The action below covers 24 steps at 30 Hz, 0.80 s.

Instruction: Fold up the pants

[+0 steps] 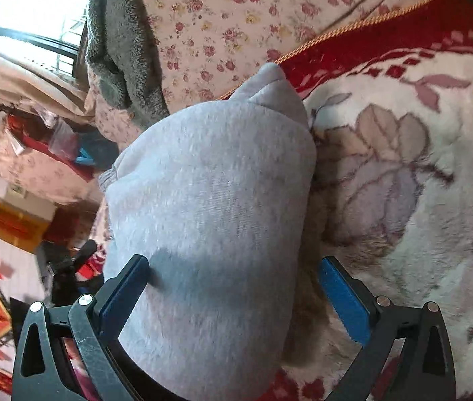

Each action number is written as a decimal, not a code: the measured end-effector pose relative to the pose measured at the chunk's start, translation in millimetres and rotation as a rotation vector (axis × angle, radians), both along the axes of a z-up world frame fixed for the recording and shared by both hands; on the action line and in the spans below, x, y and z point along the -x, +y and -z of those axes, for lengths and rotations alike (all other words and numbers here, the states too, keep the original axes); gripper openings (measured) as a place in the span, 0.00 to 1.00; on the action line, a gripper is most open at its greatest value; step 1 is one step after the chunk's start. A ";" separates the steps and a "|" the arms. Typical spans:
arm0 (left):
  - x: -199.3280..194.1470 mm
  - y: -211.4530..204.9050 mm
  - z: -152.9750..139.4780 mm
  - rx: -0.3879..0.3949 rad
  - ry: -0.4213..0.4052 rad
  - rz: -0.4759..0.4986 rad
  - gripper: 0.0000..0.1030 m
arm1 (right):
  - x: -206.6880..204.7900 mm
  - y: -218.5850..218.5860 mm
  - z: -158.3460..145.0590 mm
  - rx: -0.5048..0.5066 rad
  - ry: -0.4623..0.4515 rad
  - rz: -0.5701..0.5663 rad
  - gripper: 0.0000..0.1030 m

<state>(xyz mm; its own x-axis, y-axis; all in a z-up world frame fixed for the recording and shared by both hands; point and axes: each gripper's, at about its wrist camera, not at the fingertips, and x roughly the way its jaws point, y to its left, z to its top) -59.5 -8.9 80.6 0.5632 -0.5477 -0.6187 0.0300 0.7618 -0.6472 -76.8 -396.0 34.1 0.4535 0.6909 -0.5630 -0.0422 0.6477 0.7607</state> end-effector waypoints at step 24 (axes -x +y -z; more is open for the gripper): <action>-11.2 -24.9 8.7 -0.207 -0.067 0.012 1.00 | -12.8 17.1 -1.2 0.062 -0.036 -0.072 1.00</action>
<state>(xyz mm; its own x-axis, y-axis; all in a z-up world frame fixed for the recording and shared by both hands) -48.3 -33.9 71.9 0.6008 -0.4196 -0.6804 0.0775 0.8777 -0.4729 -64.0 -378.9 35.3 0.4241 0.6871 -0.5899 -0.1169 0.6875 0.7167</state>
